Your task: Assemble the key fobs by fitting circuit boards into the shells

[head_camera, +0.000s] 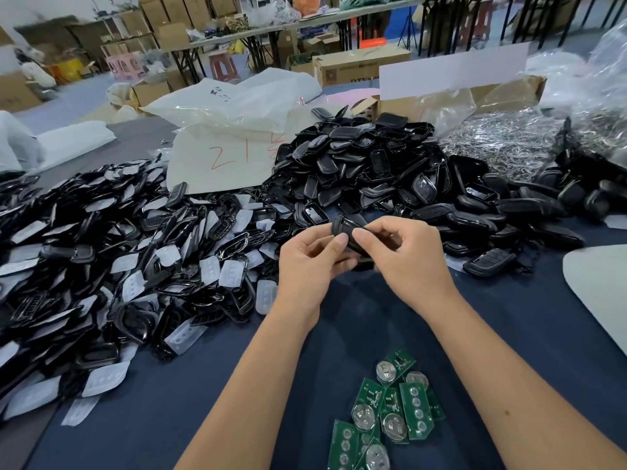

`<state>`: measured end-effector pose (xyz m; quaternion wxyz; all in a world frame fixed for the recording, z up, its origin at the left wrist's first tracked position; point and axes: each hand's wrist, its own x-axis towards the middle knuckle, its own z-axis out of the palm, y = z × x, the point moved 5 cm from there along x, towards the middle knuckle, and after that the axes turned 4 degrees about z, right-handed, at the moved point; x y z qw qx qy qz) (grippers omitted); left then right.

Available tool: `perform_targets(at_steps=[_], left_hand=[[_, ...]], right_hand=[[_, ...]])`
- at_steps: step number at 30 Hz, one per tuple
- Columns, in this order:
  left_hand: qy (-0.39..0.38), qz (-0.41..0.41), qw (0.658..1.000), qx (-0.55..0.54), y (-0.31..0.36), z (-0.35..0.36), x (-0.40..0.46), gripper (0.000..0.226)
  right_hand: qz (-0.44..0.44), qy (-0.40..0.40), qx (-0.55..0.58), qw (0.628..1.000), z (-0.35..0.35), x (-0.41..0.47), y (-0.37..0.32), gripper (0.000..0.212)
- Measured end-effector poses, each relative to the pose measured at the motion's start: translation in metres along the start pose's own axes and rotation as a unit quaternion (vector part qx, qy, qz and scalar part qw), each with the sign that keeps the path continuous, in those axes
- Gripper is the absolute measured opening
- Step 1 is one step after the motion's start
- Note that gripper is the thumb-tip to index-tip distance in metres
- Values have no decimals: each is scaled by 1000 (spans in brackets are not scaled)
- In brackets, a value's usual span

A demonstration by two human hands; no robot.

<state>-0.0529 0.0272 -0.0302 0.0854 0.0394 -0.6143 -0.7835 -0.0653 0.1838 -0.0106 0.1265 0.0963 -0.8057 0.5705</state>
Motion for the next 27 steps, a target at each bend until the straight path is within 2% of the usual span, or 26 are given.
perform_targets(at_steps=[3,6,10,13,15,19,22,24,27], left_hand=[[35,39,996,72,3,17,11,13],[61,53,992,98,4,39,20,14],[7,50,992,117,0,75,26,12],[-51,41,988,141,-2,94,27,16],[-79,41,985,147,0,101,27,17],[-122,39,985,119,1,110,26,22],[-133,50,984,104,3,110,27,22],[-113,56,984,123,4,103,29,19],[-85,73,980,167,4,83,31,14]], right_hand=[[65,30,25,997,-8,5,12,22],[151,65,131,978,-13,8,26,27],[251,152,258,921,-25,10,40,28],[293,196,322,879,-34,11,46,26],[293,217,341,866,-36,12,47,25],[233,251,377,861,-41,15,44,19],[204,255,398,857,-42,15,40,39],[200,245,374,872,-40,14,35,38],[196,226,289,909,-41,12,30,18]])
